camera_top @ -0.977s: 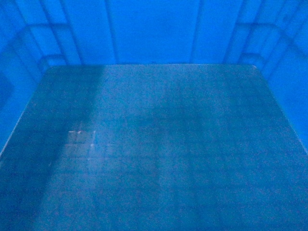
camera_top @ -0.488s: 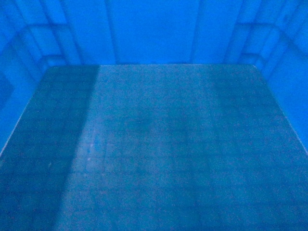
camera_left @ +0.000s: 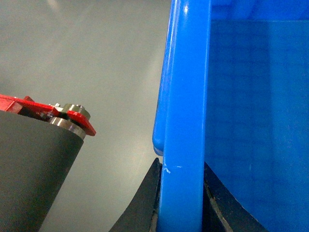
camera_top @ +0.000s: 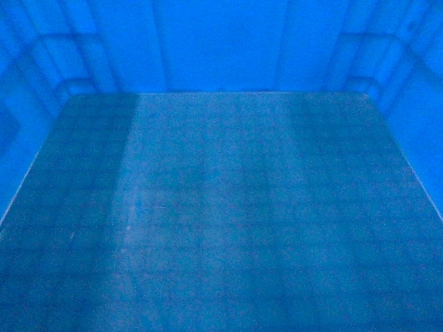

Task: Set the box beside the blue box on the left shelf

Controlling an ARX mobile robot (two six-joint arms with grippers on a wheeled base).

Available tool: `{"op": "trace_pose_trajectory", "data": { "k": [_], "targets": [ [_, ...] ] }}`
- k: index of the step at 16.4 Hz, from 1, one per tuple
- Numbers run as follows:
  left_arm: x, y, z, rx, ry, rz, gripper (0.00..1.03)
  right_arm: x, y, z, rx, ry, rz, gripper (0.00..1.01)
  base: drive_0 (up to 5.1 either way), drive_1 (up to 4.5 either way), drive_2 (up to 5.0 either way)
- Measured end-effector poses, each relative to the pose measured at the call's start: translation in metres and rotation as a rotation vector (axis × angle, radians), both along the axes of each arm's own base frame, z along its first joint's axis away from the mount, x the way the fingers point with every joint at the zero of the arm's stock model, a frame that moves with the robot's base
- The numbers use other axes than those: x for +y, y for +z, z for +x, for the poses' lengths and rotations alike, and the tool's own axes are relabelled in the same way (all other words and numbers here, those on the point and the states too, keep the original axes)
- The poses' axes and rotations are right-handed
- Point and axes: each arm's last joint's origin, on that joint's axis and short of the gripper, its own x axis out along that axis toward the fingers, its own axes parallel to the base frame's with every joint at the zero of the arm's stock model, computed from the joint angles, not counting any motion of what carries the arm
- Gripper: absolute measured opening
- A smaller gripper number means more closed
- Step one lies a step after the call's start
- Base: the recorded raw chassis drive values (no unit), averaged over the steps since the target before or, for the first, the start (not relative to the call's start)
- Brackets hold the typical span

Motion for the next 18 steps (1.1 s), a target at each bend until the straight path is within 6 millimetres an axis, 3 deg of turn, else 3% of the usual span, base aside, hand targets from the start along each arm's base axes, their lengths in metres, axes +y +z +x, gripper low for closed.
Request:
{"op": "trace_pose_trajectory", "data": {
  "k": [18],
  "targets": [
    [0.0001, 0.0002, -0.0002, -0.002, 0.003, 0.0, 0.14, 0.0, -0.0001, 0.0, 0.0, 0.0, 0.0, 0.11, 0.0, 4.07, -4.1]
  ]
}}
